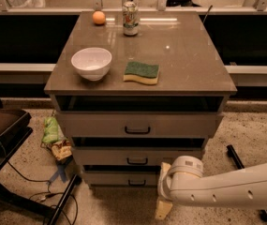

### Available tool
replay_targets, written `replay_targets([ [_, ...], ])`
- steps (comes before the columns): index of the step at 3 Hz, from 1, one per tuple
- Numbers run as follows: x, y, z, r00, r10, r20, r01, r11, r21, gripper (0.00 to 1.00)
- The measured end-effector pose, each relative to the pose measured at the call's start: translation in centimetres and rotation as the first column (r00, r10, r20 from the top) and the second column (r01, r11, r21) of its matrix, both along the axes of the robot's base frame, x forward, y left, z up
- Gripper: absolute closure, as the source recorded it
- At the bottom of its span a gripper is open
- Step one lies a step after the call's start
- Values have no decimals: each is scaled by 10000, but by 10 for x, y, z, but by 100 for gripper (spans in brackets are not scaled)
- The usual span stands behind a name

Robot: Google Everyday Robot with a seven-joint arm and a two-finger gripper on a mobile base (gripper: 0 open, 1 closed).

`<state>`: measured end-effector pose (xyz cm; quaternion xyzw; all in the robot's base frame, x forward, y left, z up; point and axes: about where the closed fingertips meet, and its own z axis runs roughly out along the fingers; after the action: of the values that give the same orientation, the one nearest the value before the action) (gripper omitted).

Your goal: Open bottom drawer

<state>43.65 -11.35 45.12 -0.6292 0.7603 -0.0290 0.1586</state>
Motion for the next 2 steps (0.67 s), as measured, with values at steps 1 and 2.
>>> replay_targets([
  [1, 11, 13, -43, 9998, -193, -34, 194, 9993, 323, 0],
  [2, 12, 15, -56, 9993, 315, 176, -318, 9993, 207, 0],
])
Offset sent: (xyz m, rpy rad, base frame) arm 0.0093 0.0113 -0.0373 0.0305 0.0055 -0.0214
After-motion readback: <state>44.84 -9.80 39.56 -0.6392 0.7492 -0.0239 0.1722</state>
